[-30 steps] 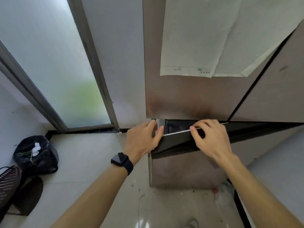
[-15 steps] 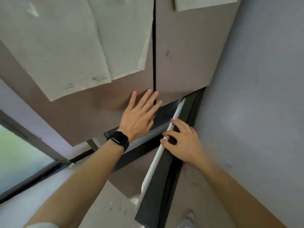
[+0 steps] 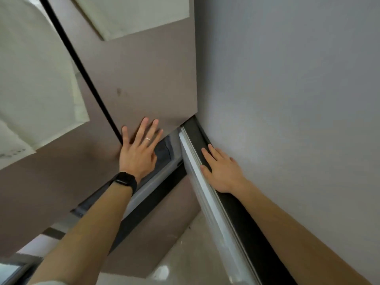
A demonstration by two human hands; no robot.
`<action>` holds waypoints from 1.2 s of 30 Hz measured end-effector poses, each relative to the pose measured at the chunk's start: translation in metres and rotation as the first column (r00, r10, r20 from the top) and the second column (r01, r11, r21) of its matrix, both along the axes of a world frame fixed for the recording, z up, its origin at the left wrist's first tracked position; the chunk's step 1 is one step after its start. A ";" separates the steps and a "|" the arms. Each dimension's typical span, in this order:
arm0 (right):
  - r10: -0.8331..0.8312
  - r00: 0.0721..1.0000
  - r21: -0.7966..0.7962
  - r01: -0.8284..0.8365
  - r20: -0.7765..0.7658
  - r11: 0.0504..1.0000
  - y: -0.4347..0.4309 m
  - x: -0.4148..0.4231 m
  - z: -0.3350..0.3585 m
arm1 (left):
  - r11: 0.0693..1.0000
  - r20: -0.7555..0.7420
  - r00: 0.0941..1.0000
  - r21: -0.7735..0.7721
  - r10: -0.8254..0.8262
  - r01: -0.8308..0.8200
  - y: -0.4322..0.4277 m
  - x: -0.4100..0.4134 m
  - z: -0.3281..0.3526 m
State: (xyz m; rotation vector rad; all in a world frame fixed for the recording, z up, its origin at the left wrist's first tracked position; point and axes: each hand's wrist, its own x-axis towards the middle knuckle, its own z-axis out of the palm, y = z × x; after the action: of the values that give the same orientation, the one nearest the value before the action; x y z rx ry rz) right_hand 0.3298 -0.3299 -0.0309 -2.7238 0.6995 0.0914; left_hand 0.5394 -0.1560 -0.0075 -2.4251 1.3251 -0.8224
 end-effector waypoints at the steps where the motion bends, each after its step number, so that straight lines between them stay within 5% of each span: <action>1: 0.003 1.000 -0.011 -0.003 -0.006 1.000 -0.007 -0.004 0.000 | 1.000 -0.002 1.000 -0.009 -0.014 0.014 0.000 0.001 -0.001; 19: -0.189 0.981 -0.374 0.190 0.039 0.908 -0.096 -0.051 -0.012 | 0.991 -0.018 0.998 -0.122 -0.057 0.054 -0.003 0.003 -0.009; 36: -0.216 0.971 -0.419 0.237 0.098 0.877 -0.145 -0.046 -0.026 | 0.992 0.029 0.999 -0.122 -0.018 0.021 -0.008 0.004 -0.017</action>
State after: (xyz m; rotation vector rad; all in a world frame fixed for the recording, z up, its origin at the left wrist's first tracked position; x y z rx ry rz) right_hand 0.2841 -0.4749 -0.0573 -3.0102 1.1368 -0.2098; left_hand 0.5432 -0.1639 -0.0248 -2.4868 1.3264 -0.9665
